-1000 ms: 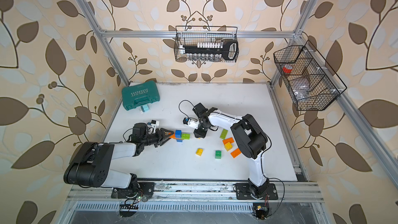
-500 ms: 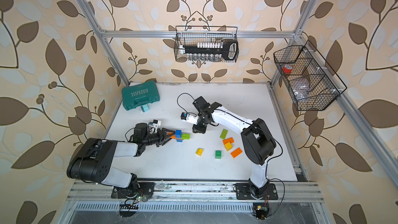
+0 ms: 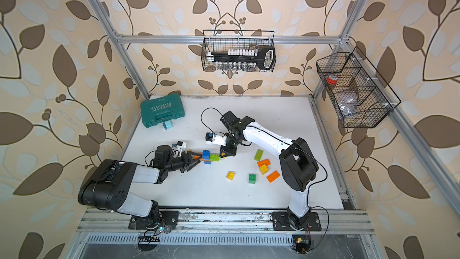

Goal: Assemble a fork with lego
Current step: Pick up the lego brick from the center of the board, then assemble the lego brick with the lego brick.

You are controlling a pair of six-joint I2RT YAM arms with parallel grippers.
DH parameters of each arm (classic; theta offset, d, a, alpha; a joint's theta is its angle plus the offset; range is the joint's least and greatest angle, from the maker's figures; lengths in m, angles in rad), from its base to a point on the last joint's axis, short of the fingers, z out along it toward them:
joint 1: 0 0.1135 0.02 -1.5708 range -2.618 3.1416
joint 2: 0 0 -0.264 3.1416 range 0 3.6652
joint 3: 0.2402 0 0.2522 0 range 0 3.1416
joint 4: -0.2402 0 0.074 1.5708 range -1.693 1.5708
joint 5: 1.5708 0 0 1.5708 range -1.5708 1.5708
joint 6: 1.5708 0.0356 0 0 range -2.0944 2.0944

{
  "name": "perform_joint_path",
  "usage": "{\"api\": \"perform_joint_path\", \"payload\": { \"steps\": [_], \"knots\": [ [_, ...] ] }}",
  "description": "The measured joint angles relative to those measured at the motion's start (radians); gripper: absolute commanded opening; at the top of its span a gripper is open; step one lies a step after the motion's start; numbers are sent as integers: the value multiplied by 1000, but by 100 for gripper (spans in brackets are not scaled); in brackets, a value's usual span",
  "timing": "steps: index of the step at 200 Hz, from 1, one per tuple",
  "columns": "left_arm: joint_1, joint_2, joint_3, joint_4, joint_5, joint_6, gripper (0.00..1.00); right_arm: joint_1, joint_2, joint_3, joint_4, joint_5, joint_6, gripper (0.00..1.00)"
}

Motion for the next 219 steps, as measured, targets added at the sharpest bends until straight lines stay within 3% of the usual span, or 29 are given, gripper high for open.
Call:
{"api": "perform_joint_path", "payload": {
  "steps": [64,219],
  "knots": [
    [0,39,-7,69,19,0,50,58,51,47,-1,3,-5,27],
    [0,119,-9,194,48,-9,49,63,140,95,6,92,-26,27]
  ]
}}
